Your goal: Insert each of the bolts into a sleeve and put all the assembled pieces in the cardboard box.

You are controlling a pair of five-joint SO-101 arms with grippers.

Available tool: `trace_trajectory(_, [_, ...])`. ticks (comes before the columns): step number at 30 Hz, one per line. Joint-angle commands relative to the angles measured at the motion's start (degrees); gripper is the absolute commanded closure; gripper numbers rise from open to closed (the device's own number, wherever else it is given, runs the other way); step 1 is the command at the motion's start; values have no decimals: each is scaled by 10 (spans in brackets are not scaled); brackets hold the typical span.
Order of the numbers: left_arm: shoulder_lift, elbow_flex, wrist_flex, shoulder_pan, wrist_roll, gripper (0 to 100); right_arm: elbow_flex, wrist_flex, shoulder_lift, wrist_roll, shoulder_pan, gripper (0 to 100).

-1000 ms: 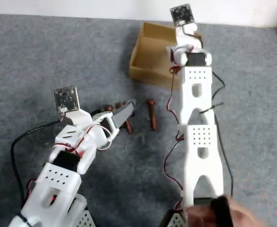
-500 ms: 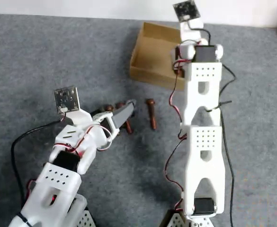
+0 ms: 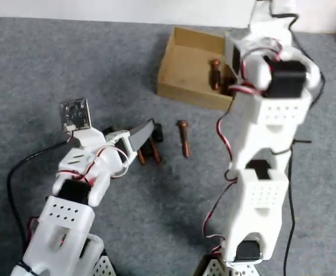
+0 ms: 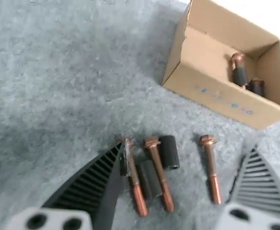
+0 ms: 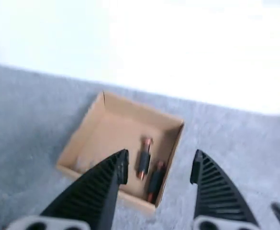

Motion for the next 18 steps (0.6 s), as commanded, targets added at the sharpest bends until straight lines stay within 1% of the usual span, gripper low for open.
trace_trajectory(1, [3,-56,63,-4,-18,652,-34,15,-101,-7,-12,803])
trace_trajectory(3, [3,-62,79,-4,-49,652,43,15,-161,-7,-17,803])
trace_trajectory(6, [3,-68,84,-7,-81,653,213,15,-275,-6,-35,803])
trace_trajectory(8, [3,-73,84,-9,-78,653,345,14,-356,-7,-54,803])
trace_trajectory(9, [3,-73,83,-18,-65,657,412,14,-399,-7,-65,803])
trace_trajectory(11, [3,-82,83,-33,-33,697,551,10,-482,-7,-87,803])
trace_trajectory(13, [3,-91,83,-43,-39,757,683,-10,-566,-7,-113,803])
trace_trajectory(14, [3,-94,82,-47,-53,783,749,-26,-607,-7,-124,803])
trace_trajectory(16, [2,-95,81,-51,-107,818,888,-66,-690,-7,-136,803])
trace_trajectory(18, [2,-93,82,-49,-159,825,1038,-128,-772,-5,-141,803])
